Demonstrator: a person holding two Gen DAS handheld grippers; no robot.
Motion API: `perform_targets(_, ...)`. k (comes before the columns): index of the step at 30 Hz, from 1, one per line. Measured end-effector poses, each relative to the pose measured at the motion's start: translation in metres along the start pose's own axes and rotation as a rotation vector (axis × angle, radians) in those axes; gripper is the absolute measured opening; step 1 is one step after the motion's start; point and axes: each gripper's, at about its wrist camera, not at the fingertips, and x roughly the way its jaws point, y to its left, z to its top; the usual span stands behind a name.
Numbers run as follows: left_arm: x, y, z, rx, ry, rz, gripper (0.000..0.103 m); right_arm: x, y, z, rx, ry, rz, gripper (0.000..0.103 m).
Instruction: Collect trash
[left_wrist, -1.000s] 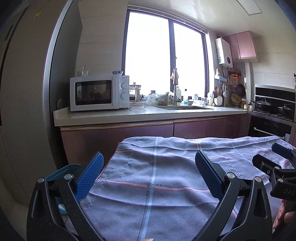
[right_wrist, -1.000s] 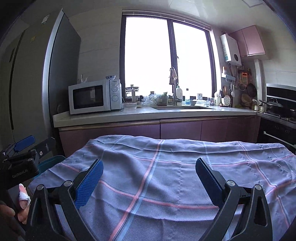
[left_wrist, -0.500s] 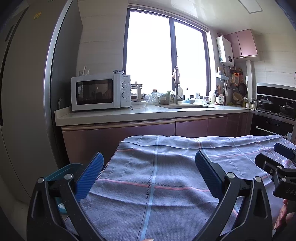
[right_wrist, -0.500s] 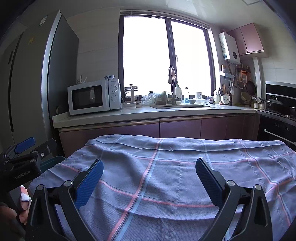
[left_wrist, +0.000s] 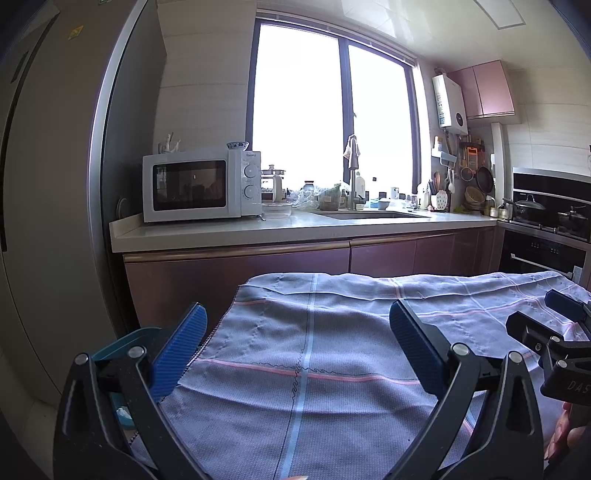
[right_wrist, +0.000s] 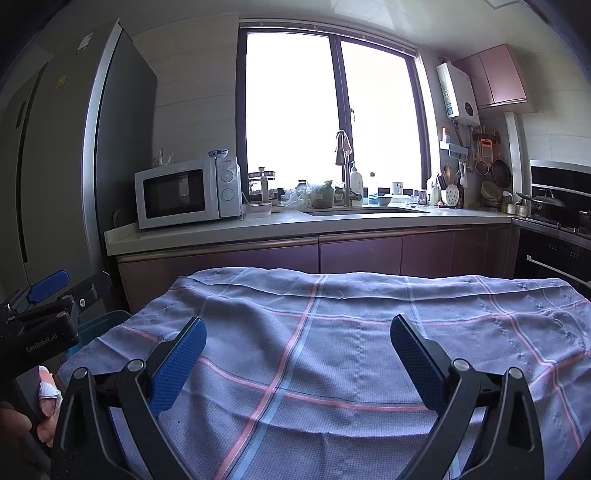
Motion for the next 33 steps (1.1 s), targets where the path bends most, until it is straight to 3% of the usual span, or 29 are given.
perform_targets(33, 0.0007, -0.0002, 0.0013, -0.002, 0.007, 0.003, 0.097, -0.0011, -0.0017, 0.0034, 0.005, -0.001, -0.002, 0.097)
